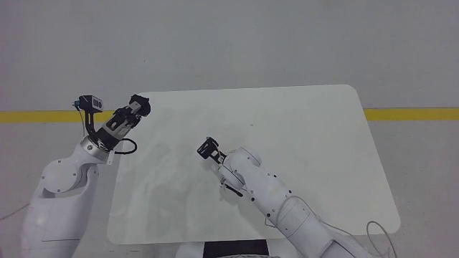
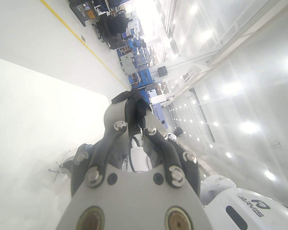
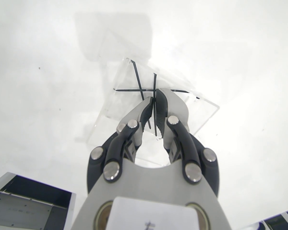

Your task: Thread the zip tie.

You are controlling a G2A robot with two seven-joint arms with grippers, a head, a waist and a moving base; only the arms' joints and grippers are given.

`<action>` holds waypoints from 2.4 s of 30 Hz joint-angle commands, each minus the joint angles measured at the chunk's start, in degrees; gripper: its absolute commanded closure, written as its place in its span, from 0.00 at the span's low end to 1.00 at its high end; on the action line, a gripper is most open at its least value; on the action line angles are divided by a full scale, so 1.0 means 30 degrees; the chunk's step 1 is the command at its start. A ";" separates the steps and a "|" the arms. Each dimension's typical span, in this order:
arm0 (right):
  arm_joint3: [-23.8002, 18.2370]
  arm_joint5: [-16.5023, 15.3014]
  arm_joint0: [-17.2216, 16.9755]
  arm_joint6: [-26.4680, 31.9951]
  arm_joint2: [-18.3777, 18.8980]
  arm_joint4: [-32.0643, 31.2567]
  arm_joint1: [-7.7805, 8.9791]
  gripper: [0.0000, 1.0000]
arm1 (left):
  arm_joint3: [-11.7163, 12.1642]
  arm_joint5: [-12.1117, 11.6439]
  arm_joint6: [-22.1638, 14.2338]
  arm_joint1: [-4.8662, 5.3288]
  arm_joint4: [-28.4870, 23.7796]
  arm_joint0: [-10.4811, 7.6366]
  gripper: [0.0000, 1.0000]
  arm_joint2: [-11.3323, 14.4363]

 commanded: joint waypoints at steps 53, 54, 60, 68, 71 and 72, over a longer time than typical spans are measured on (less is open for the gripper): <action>-0.2864 -0.1010 -0.1004 0.1389 0.0821 0.0437 0.0315 1.00 | 0.0000 0.0000 0.0000 0.0000 0.0000 0.0000 1.00 0.0000; -0.2953 -0.1046 -0.1019 0.1484 0.0845 0.0409 0.0333 1.00 | 0.0000 0.0000 0.0000 0.0000 0.0000 0.0000 1.00 0.0000; -0.3782 -0.1416 -0.1318 0.1732 0.1255 0.0968 0.0475 1.00 | 0.0000 0.0000 0.0000 0.0000 0.0000 0.0000 1.00 0.0000; -0.4629 -0.2012 -0.1773 0.2041 0.2255 0.2755 0.0724 1.00 | 0.0000 0.0000 0.0000 0.0000 0.0000 0.0000 1.00 0.0000; -0.4980 -0.2143 -0.1925 0.2145 0.2561 0.3118 0.0837 1.00 | 0.0000 0.0000 0.0000 0.0000 0.0000 0.0000 1.00 0.0000; -0.5108 -0.2136 -0.1981 0.2110 0.2648 0.3184 0.0872 1.00 | 0.0000 0.0000 0.0000 0.0000 0.0000 0.0000 1.00 0.0000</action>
